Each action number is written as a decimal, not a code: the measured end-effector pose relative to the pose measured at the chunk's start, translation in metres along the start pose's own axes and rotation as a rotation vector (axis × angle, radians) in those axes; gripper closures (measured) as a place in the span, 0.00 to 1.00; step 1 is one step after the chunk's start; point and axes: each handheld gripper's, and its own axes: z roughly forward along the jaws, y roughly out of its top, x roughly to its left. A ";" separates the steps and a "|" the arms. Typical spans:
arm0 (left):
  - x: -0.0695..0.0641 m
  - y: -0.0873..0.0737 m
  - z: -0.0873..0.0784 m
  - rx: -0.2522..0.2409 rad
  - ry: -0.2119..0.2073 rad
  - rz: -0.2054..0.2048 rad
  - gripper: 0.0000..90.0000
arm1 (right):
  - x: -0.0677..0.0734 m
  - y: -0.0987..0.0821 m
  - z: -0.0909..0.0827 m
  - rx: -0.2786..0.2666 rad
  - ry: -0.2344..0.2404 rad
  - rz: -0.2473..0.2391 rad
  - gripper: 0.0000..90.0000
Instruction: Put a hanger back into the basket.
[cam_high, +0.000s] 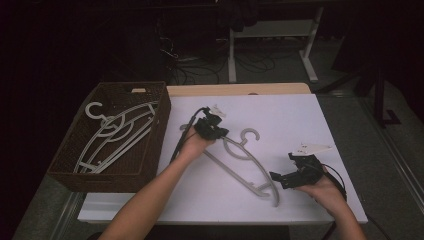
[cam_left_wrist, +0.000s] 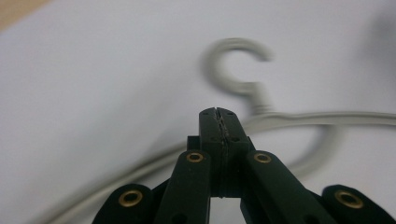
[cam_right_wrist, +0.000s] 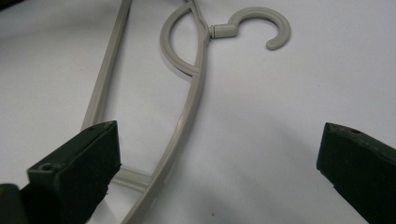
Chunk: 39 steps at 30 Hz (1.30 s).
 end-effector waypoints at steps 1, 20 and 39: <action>0.019 -0.002 0.000 0.019 0.054 -0.022 1.00 | 0.000 0.000 0.000 0.001 0.001 0.001 0.00; 0.060 -0.021 0.011 0.163 0.183 -0.121 1.00 | -0.003 -0.001 0.000 0.003 0.003 0.007 0.00; -0.009 -0.079 -0.039 0.178 0.065 -0.077 1.00 | -0.001 0.000 -0.002 -0.004 -0.002 0.009 0.00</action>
